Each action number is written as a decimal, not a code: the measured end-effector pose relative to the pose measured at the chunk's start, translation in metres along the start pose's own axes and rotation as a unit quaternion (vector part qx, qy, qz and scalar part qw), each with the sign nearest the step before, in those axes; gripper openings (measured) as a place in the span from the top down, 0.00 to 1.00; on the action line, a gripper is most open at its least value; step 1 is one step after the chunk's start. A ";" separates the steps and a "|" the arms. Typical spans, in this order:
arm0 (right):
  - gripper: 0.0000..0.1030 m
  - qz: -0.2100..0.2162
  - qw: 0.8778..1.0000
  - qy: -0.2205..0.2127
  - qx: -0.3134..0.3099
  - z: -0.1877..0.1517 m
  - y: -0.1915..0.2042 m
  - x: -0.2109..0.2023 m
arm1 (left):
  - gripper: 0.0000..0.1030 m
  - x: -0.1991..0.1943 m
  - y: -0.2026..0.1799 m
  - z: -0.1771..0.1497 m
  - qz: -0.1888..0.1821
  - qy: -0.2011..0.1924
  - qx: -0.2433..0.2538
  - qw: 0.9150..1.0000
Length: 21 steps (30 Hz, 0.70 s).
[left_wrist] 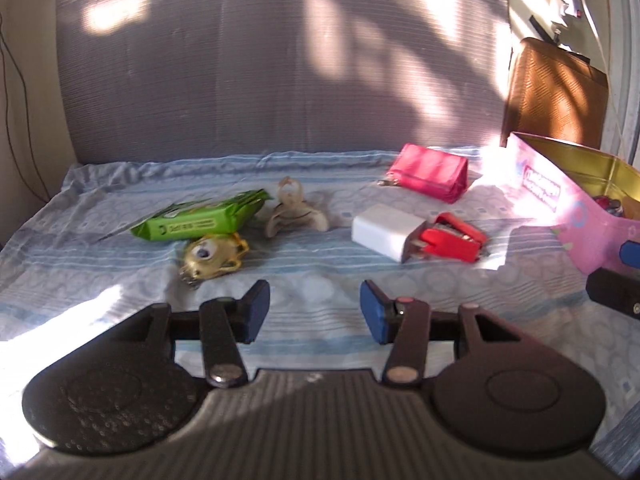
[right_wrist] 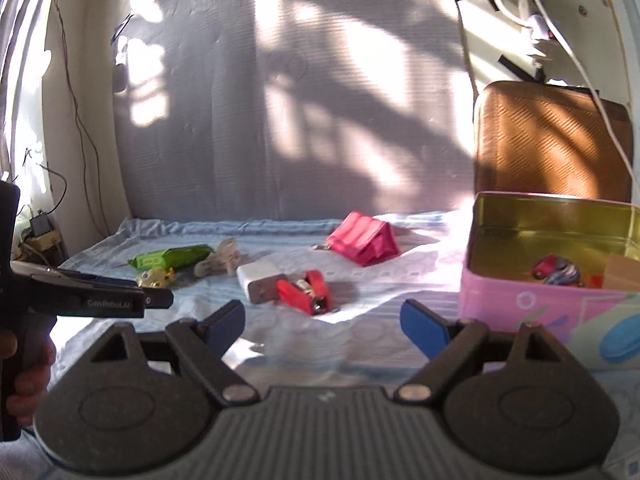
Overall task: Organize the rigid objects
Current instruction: 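Move the right tool to the yellow keychain toy and close on it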
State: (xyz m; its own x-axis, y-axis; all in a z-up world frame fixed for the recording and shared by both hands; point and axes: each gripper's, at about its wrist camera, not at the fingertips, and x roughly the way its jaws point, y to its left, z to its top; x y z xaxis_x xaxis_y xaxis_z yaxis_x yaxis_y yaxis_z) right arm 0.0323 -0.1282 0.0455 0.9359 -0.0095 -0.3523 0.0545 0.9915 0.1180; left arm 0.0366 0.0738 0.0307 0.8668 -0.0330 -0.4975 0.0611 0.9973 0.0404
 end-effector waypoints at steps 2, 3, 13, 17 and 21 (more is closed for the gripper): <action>0.16 0.014 1.000 0.016 -0.008 -0.003 0.014 0.009 | 0.49 -0.004 0.030 -0.006 0.022 0.000 -0.006 1.000; 0.16 0.023 0.999 0.022 -0.014 -0.003 0.021 0.014 | 0.49 -0.006 0.045 -0.008 0.033 0.001 -0.012 0.999; 0.37 0.105 0.989 0.080 -0.062 0.018 0.104 0.096 | 0.49 -0.024 0.150 -0.032 0.090 0.010 -0.101 0.991; 0.38 0.127 0.984 0.116 -0.054 0.035 0.143 0.150 | 0.49 -0.015 0.121 -0.045 0.066 0.002 -0.089 0.994; 0.35 0.131 0.979 0.143 -0.056 0.043 0.173 0.198 | 0.49 -0.018 0.126 -0.046 0.067 -0.022 -0.104 0.992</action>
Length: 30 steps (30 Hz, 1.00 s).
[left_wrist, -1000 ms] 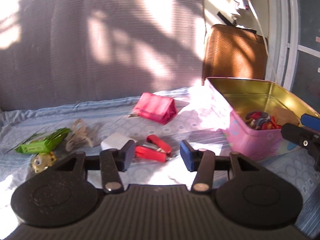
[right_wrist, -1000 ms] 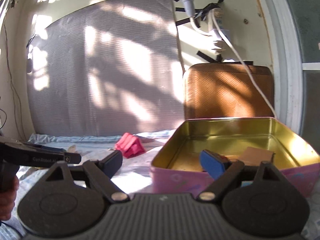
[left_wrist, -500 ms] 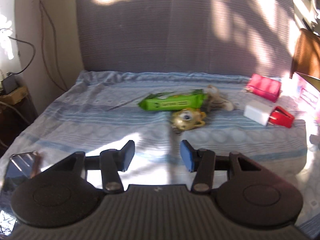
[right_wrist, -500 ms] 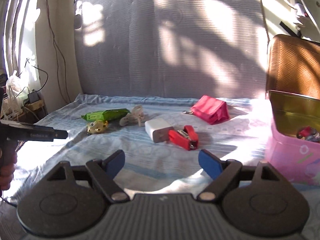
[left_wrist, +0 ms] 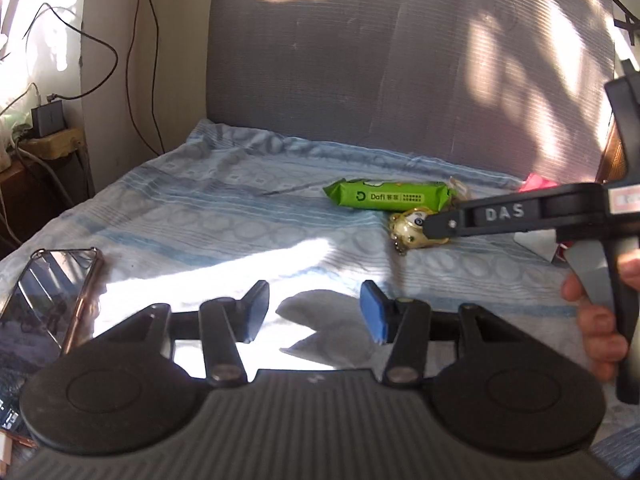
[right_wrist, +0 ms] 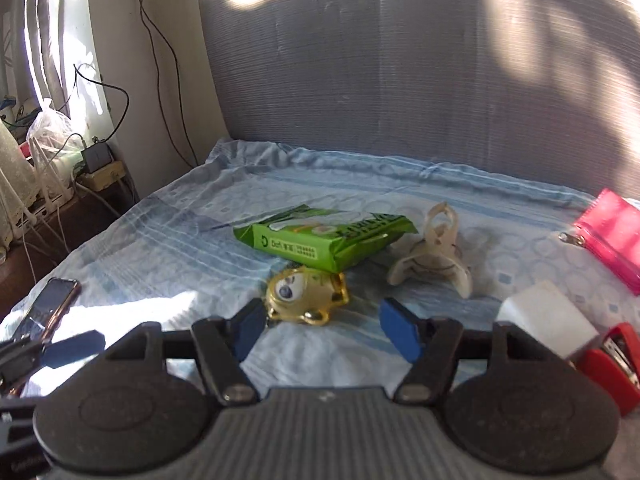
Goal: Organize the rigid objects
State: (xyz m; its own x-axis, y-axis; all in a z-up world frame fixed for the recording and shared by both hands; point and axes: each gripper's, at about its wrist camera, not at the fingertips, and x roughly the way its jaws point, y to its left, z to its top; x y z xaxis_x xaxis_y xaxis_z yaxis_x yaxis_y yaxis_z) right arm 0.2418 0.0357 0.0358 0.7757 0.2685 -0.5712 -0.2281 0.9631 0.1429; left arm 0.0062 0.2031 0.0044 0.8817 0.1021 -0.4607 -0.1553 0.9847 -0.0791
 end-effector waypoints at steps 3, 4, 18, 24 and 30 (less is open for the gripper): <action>0.34 -0.011 1.000 0.024 -0.009 0.008 0.006 0.030 | 0.49 0.005 0.006 0.001 -0.009 0.013 -0.018 1.000; 0.36 -0.008 1.000 0.024 -0.006 0.008 0.006 0.035 | 0.49 0.005 0.006 0.001 -0.011 0.016 -0.022 1.000; 0.56 0.033 0.999 0.039 -0.008 -0.087 -0.061 -0.121 | 0.49 -0.001 -0.017 0.002 -0.047 0.021 0.009 0.999; 0.55 -0.054 0.998 0.009 0.040 -0.145 -0.122 -0.217 | 0.49 -0.014 -0.113 0.005 -0.224 0.051 0.028 0.973; 0.49 -0.117 0.987 -0.025 0.109 -0.191 -0.167 -0.285 | 0.49 -0.018 -0.231 -0.011 -0.401 0.135 0.068 0.904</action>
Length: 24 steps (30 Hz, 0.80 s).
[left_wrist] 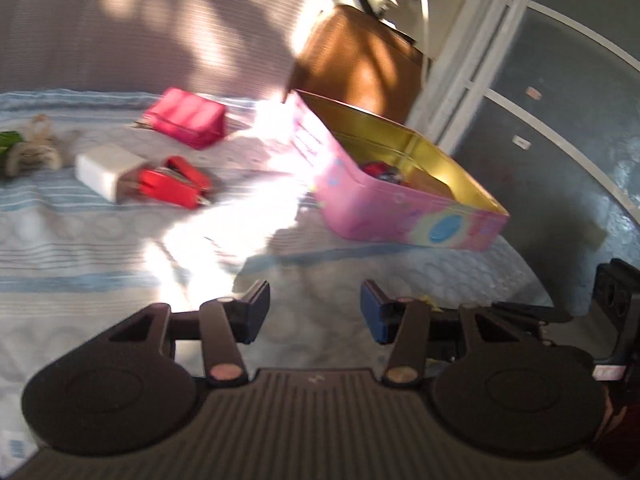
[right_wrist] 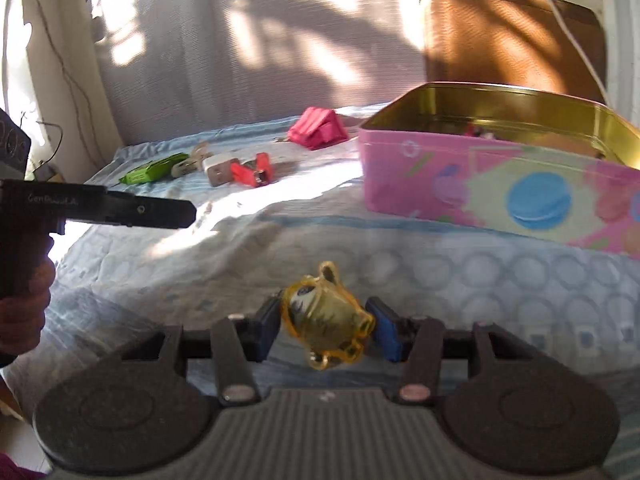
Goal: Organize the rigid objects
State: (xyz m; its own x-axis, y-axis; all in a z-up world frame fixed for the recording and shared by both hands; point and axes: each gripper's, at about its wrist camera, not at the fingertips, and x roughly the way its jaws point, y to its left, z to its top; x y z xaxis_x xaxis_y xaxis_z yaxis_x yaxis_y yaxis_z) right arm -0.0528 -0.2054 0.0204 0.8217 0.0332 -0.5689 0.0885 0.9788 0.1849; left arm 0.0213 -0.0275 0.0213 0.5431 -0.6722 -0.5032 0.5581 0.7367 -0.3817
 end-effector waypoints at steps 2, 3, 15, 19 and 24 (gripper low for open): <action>0.35 -0.010 1.000 -0.015 0.007 -0.007 -0.011 -0.014 | 0.46 0.019 -0.020 0.000 -0.037 0.027 0.007 0.999; 0.33 -0.014 1.000 -0.023 0.003 -0.010 -0.015 -0.020 | 0.42 0.027 -0.029 -0.001 -0.048 0.039 0.011 0.998; 0.36 -0.014 0.997 -0.040 -0.064 -0.021 -0.006 -0.015 | 0.40 0.069 -0.063 -0.012 -0.060 0.110 0.013 0.992; 0.61 -0.013 0.997 -0.036 -0.074 -0.020 -0.005 -0.013 | 0.51 0.071 -0.063 -0.010 -0.060 0.105 0.002 0.993; 0.62 -0.032 0.990 -0.101 -0.092 0.005 -0.006 -0.024 | 0.51 0.063 -0.065 0.030 -0.079 0.064 -0.002 0.995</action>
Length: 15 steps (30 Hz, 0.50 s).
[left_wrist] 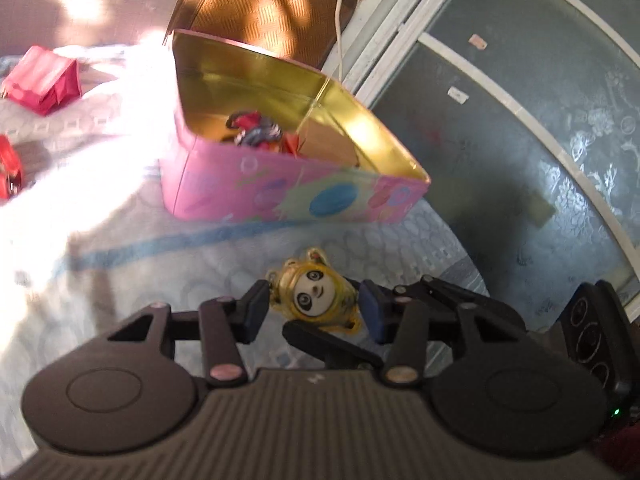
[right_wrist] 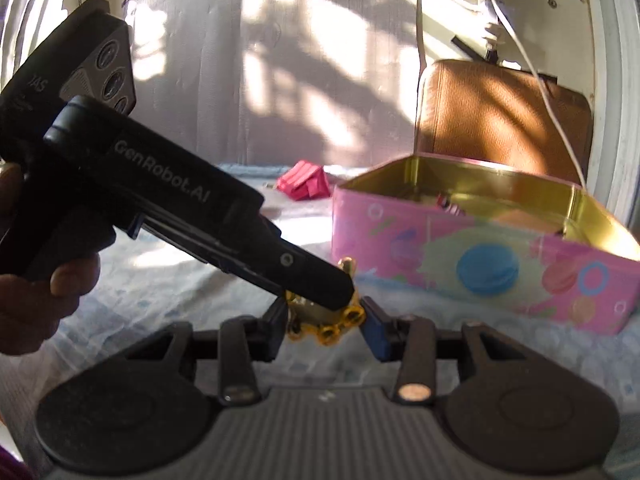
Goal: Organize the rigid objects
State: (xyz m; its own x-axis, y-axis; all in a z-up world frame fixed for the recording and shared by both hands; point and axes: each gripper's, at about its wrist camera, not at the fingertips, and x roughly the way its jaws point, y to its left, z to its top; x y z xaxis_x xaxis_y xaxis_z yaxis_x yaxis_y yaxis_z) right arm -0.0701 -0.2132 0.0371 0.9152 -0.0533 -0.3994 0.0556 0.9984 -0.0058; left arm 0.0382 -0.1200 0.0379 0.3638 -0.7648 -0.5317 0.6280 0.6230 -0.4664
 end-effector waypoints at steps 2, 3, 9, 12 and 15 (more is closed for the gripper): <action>0.62 -0.014 1.000 -0.023 -0.008 0.018 -0.007 0.005 | 0.50 -0.001 -0.004 0.023 0.009 -0.019 0.014 1.000; 0.62 -0.024 0.999 -0.039 -0.014 0.029 -0.013 0.011 | 0.50 0.000 -0.006 0.036 0.016 -0.031 0.025 0.999; 0.61 -0.051 0.997 -0.056 0.005 0.069 -0.045 0.066 | 0.50 0.030 0.001 0.090 0.062 -0.057 0.052 0.995; 0.61 -0.053 0.998 -0.034 0.013 0.069 -0.053 0.093 | 0.50 0.049 0.019 0.097 0.074 -0.046 0.036 0.996; 0.59 -0.050 0.998 -0.021 0.028 0.062 -0.056 0.109 | 0.48 0.060 0.034 0.094 0.089 -0.039 0.020 0.995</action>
State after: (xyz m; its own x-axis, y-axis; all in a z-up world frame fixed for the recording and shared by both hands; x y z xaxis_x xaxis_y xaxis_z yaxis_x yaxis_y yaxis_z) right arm 0.0516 -0.2760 0.0509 0.9196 -0.1553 -0.3610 0.1696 0.9855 0.0081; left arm 0.1459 -0.1601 0.0572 0.5226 -0.6541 -0.5468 0.5753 0.7439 -0.3400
